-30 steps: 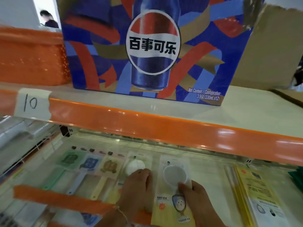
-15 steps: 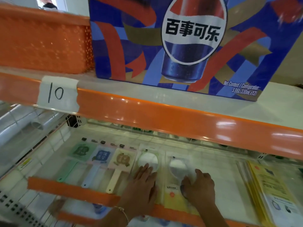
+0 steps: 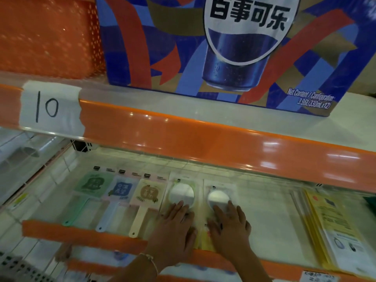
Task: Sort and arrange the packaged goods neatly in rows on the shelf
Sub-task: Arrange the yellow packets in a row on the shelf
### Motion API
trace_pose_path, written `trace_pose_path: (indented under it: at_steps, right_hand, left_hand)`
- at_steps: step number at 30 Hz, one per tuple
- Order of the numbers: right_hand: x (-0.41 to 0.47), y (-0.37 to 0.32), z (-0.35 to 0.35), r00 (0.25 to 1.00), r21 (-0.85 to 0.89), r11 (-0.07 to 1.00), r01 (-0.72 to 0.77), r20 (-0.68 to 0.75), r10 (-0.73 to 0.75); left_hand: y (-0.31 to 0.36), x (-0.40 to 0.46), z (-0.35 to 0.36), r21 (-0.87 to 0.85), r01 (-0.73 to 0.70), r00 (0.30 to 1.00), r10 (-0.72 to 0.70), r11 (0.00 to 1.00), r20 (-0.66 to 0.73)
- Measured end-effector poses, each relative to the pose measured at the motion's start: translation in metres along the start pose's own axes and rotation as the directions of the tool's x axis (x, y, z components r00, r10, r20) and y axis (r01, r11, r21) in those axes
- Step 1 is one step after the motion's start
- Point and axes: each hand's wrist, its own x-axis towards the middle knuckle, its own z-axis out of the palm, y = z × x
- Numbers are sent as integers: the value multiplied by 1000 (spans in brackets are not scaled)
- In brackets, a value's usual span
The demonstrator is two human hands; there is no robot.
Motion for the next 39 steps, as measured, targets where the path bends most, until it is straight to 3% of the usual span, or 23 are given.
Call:
trace_pose_path:
  at_steps: [21,37,39]
  right_hand:
    - [5,-3,18,988,8,997,71,-136,-69]
    - [7,-5,17,997,5,997,79,7,-79]
    - [8,-5,18,995,-5,996,92,-28,-92]
  left_hand:
    - [1,0,2,6,0,1000,0,1000,28]
    - [1,0,2,0,-9,1000,9,1000,7]
    - [2,-1,1,3,-9,1000,9,1000,6]
